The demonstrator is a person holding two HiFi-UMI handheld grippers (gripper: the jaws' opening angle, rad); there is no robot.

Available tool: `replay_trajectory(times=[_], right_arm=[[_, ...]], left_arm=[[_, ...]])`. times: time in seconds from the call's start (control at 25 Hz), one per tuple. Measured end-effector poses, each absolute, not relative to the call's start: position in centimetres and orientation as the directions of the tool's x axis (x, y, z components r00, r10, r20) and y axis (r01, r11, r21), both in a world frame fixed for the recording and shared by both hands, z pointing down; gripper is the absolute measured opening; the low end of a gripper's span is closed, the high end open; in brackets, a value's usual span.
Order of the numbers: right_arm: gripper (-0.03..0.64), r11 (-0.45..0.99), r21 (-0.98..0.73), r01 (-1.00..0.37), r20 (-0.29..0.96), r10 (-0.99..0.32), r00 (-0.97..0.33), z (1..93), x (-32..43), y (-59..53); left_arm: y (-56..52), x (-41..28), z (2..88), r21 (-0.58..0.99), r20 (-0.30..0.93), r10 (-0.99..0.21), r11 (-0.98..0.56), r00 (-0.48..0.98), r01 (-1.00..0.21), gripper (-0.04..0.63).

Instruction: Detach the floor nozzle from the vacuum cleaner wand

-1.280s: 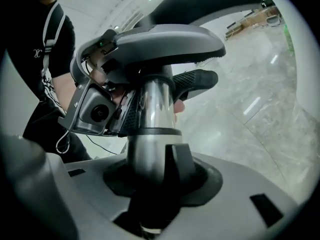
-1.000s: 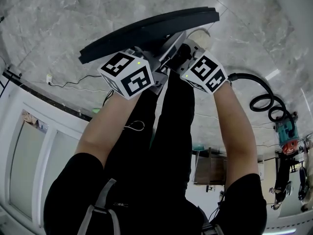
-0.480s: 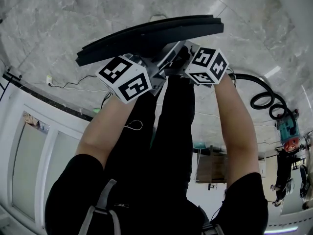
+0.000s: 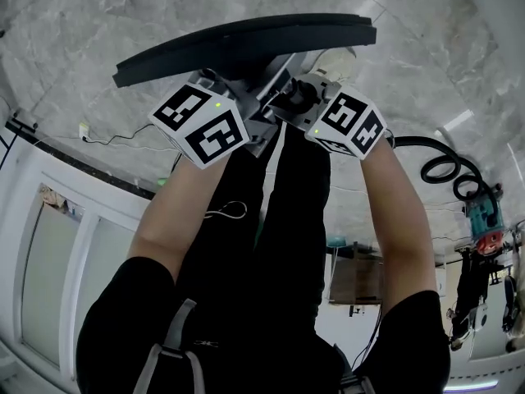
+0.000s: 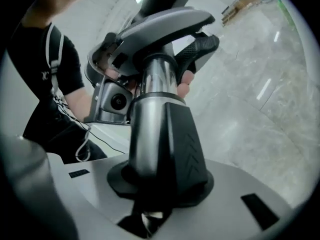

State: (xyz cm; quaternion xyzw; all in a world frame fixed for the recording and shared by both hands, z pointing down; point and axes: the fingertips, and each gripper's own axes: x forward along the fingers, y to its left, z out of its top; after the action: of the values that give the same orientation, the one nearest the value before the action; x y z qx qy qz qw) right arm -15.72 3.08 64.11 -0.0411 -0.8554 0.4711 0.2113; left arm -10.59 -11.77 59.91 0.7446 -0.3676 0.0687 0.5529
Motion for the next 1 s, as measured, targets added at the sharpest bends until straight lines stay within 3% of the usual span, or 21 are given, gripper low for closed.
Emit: replay_trajectory(times=[0.24, 0.36, 0.44, 0.52, 0.6, 0.64, 0.72, 0.8, 0.88, 1.0], right_arm=[[0.118, 0.174, -0.968, 0.181, -0.101, 0.392, -0.914, 58.0, -15.6, 4.1], [0.118, 0.114, -0.971, 0.208, -0.149, 0.388, -0.909, 56.9, -15.4, 4.5], [0.117, 0.171, -0.982, 0.074, -0.01, 0.348, -0.937, 58.3, -15.9, 4.0], [0.117, 0.308, -0.935, -0.174, 0.259, 0.264, -0.929, 61.2, -16.0, 3.5], [0.117, 0.507, -0.762, -0.403, 0.56, 0.203, -0.803, 65.1, -13.9, 7.1], [0.115, 0.611, -0.666, -0.427, 0.657, 0.212, -0.723, 66.6, -11.9, 11.1], [0.115, 0.729, -0.592, -0.344, 0.728, 0.301, -0.616, 67.3, -7.6, 19.8], [0.115, 0.711, -0.62, -0.332, 0.728, 0.362, -0.582, 67.5, -4.8, 23.5], [0.115, 0.65, -0.651, -0.391, 0.715, 0.352, -0.604, 68.2, -3.9, 22.4], [0.115, 0.639, -0.632, -0.438, 0.723, 0.283, -0.63, 68.5, -4.2, 18.5]], left_arm=[[-13.5, -9.6, 57.8, 0.869, 0.394, -0.51, -0.065, 0.765, -0.49, 0.074], [-13.1, -9.1, 57.5, 0.903, 0.349, -0.488, -0.054, 0.8, -0.427, 0.072], [-12.8, -9.4, 58.7, 0.888, 0.398, -0.471, -0.017, 0.787, -0.459, 0.069], [-13.7, -10.2, 59.8, 0.829, 0.497, -0.463, 0.002, 0.734, -0.56, 0.069], [-18.0, -14.3, 58.7, 0.756, 0.548, -0.556, 0.009, 0.625, -0.655, 0.069], [-21.6, -17.6, 56.9, 0.755, 0.517, -0.642, 0.029, 0.567, -0.656, 0.069], [-28.7, -22.7, 52.9, 0.805, 0.396, -0.765, 0.022, 0.509, -0.593, 0.069], [-32.0, -21.8, 51.0, 0.821, 0.319, -0.743, -0.093, 0.588, -0.563, 0.069], [-31.0, -20.1, 51.8, 0.816, 0.341, -0.701, -0.111, 0.627, -0.567, 0.069], [-27.3, -20.0, 54.2, 0.812, 0.42, -0.683, -0.012, 0.598, -0.584, 0.069]])
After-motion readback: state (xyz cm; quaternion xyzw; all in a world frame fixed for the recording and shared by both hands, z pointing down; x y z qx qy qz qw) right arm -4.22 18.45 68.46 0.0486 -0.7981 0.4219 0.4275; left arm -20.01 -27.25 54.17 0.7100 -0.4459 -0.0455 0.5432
